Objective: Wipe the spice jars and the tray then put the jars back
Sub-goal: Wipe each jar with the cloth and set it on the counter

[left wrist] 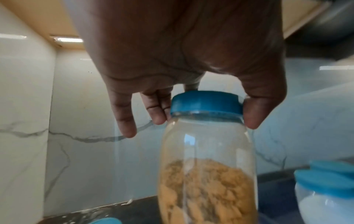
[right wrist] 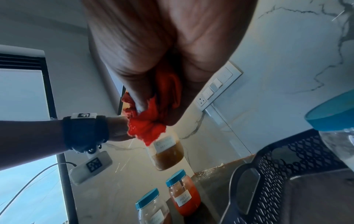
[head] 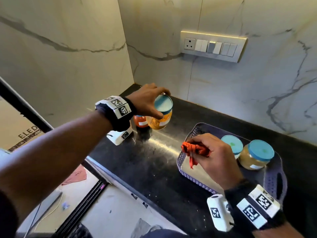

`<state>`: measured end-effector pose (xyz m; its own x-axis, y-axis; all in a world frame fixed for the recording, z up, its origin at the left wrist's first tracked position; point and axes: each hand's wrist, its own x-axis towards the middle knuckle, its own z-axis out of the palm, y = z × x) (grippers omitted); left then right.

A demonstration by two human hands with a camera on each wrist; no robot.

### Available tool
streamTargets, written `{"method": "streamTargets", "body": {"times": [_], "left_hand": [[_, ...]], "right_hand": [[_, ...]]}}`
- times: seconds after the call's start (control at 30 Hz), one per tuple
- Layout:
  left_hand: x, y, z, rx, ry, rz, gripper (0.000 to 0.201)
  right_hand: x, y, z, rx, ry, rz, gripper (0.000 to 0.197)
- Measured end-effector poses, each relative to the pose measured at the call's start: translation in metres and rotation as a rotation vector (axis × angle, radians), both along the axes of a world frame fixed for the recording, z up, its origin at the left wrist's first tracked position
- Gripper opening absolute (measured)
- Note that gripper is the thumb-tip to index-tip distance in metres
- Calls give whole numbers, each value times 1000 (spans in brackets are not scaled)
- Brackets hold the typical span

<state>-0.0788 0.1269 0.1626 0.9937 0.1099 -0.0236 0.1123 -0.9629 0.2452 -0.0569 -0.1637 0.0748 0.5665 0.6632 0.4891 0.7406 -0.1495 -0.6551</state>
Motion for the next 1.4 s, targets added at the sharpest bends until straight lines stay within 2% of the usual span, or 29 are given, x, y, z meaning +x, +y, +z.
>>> {"method": "streamTargets", "body": {"times": [0.2, 0.3, 0.63, 0.8, 0.9, 1.03, 1.13, 1.2, 1.27, 1.33, 1.4], "left_hand": [[23, 21, -31, 291, 272, 8, 83], [31, 26, -53, 416, 348, -32, 85], [61, 45, -85, 526, 456, -112, 90], [62, 50, -92, 463, 403, -120, 97], [59, 42, -93, 384, 249, -134, 92], [61, -12, -89, 28, -89, -35, 67], [64, -70, -93, -194, -214, 8, 53], [67, -111, -98, -333, -196, 21, 50], [70, -146, -105, -441, -114, 34, 55], [74, -171, -115, -461, -20, 36, 69], [81, -190, -125, -400, 46, -1, 87]], "right_hand": [[-3, -7, -13, -2, 86, -29, 34], [-3, -12, -20, -26, 115, -67, 37], [-6, -22, -28, -63, 242, -194, 36], [1, -25, -28, -26, 288, -233, 33], [6, -32, -28, -10, 321, -279, 34], [16, -56, -33, 51, 349, -385, 40], [24, -84, -33, 164, 444, -491, 35], [28, -108, -30, 195, 467, -577, 31], [30, -132, -27, 204, 465, -628, 28], [30, -149, -25, 253, 470, -640, 27], [28, -166, -25, 280, 475, -656, 27]]}}
